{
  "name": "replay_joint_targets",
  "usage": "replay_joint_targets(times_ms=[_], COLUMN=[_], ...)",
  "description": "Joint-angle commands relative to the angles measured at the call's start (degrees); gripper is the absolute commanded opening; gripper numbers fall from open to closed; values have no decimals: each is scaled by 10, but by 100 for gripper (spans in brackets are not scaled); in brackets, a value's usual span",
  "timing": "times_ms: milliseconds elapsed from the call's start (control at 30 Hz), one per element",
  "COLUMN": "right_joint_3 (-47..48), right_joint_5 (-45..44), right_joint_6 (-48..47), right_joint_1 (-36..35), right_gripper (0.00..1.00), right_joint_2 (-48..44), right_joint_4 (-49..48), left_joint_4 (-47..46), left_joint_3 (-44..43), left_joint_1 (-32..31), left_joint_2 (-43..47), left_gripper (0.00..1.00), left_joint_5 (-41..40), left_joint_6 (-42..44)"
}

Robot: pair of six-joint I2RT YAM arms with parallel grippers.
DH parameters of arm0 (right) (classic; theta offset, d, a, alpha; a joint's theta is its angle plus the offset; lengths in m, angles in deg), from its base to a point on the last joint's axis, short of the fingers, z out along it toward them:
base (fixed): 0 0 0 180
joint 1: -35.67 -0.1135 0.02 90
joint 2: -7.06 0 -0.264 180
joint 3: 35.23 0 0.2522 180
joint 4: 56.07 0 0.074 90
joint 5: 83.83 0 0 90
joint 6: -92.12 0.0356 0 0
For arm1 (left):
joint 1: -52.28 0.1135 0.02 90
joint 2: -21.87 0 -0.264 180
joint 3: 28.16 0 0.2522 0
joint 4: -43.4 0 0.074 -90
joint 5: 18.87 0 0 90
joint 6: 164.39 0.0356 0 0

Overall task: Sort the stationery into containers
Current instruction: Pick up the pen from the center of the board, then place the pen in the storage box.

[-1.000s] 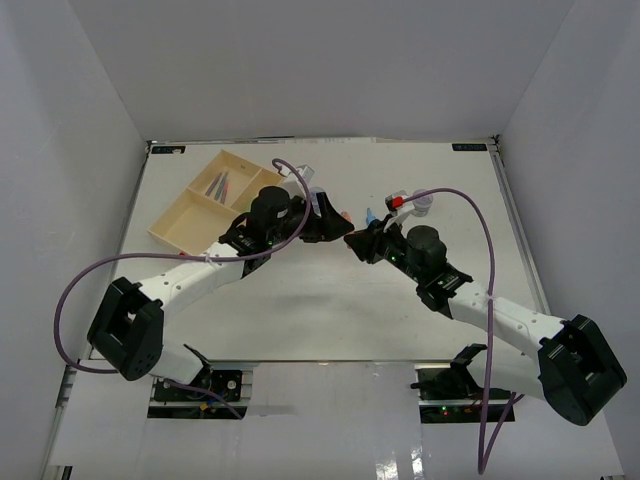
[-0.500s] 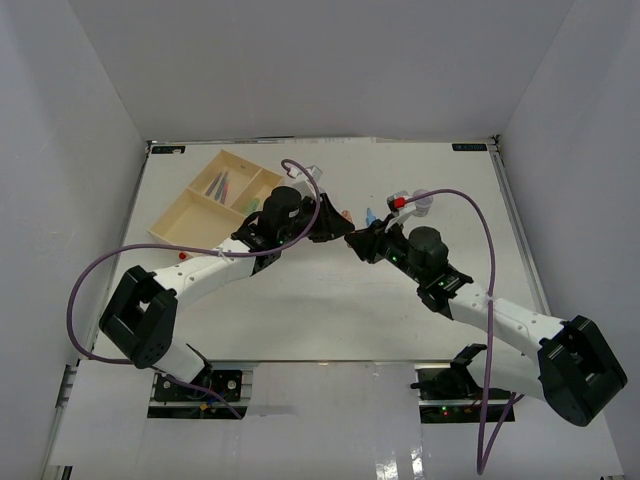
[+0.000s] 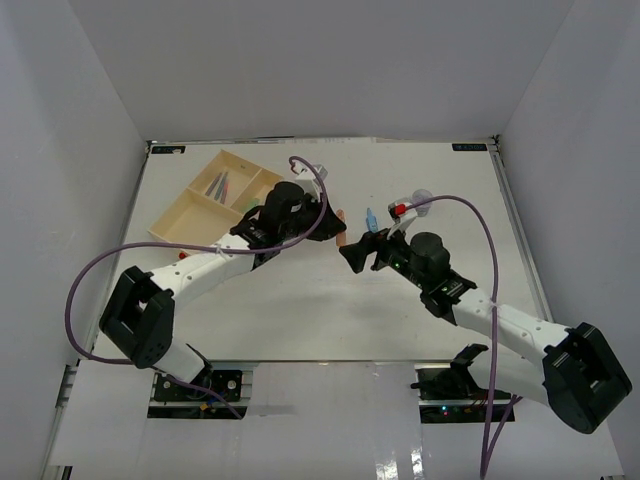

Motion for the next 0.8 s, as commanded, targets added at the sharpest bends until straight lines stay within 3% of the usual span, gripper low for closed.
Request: replay_joint_targets(times_ms=[0,67,167,367,600,767], right_joint_3=[-10,-14,-19,-38,-45,-57], right_joint_5=[-18,-38,-69,-97,-81,-82], right_joint_6=[-25,-46,-74,-100,-98,-97], right_joint_1=[-2,-2,-2,-2,0,0], right_gripper=[95,91,90,90,90,90], right_joint_2=[-36,-57,-84,-127,-134,-142], right_joint_4=[27,62,109,154,179,188], left_joint_4=[95,148,203,272,316,320], left_joint_3=[-61,-86,-146,-224,-315,-354], left_joint_1=[25,43,109,169,216,246], left_joint_2=[11,3,-17,-104,-205,-243], left_gripper=[6,7,8,12,17,32], left_joint_5=[-72,-97,-132,-181,-183,-181], left_joint_6=[105,177,260,418,476,479])
